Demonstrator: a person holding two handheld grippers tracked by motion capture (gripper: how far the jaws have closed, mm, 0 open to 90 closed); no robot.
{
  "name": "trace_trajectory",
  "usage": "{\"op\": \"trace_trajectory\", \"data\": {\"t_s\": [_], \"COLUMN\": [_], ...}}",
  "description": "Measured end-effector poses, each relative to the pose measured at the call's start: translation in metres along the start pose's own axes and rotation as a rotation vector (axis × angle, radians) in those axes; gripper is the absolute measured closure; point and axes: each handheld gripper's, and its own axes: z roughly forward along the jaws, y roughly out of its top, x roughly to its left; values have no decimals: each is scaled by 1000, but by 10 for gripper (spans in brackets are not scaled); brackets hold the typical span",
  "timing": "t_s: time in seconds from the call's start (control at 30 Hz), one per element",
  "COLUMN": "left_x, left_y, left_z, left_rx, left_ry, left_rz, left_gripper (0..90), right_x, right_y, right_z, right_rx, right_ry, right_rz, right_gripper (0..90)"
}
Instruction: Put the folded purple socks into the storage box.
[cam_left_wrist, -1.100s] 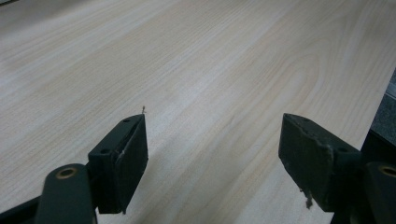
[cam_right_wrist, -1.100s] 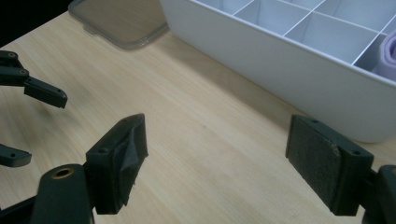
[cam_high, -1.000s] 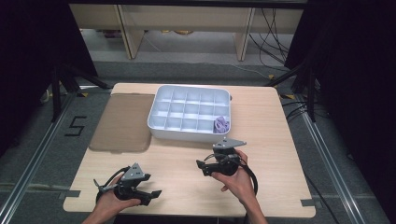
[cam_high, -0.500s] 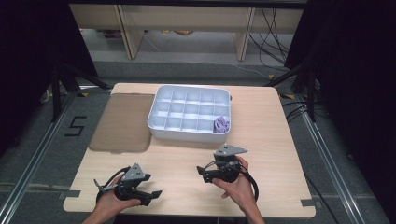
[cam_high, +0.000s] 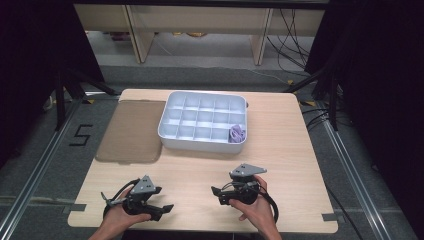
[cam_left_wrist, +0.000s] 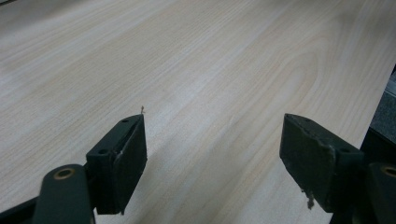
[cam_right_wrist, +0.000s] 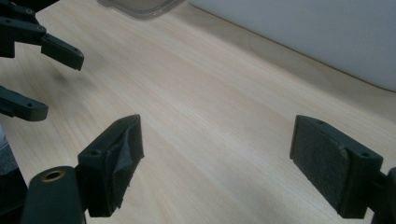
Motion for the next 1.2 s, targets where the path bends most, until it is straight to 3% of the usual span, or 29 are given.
{"op": "trace_trajectory", "data": {"t_s": [0.03,0.07,0.17,0.3,0.33,0.4,0.43,0.5,0.6,0.63,1.0,1.2], "left_x": [0,2,-2,-2,-2,-1,-2,0,0,0,-2,-2], "left_y": [0,1,0,0,0,0,0,0,0,0,0,0], "left_z": [0,-2,0,1,1,0,1,0,1,1,1,1], "left_rx": [0,23,4,-4,-4,10,-4,21,22,22,11,11], "left_ry": [0,-7,-6,-10,-10,-2,-11,-3,2,2,-16,-13], "left_rz": [0,40,1,2,2,17,3,36,39,38,24,24], "left_gripper": [227,227,227,227,227,226,227,227,227,227,227,226], "right_x": [0,1,4,4,6,5,5,6,7,8,11,16], "right_y": [0,-1,-6,-10,-12,-13,-14,-16,-20,-20,-31,-38], "right_z": [0,0,0,0,-1,-2,-2,-3,-3,-5,-8,-7], "right_rx": [0,2,9,12,13,22,22,21,20,27,57,56], "right_ry": [0,-12,-7,9,-16,-10,-13,-10,3,-27,-39,-3], "right_rz": [0,-6,-4,-7,-2,-6,-10,-2,-13,-16,-27,-36], "right_gripper": [183,182,176,175,175,175,175,175,173,173,169,167]}}
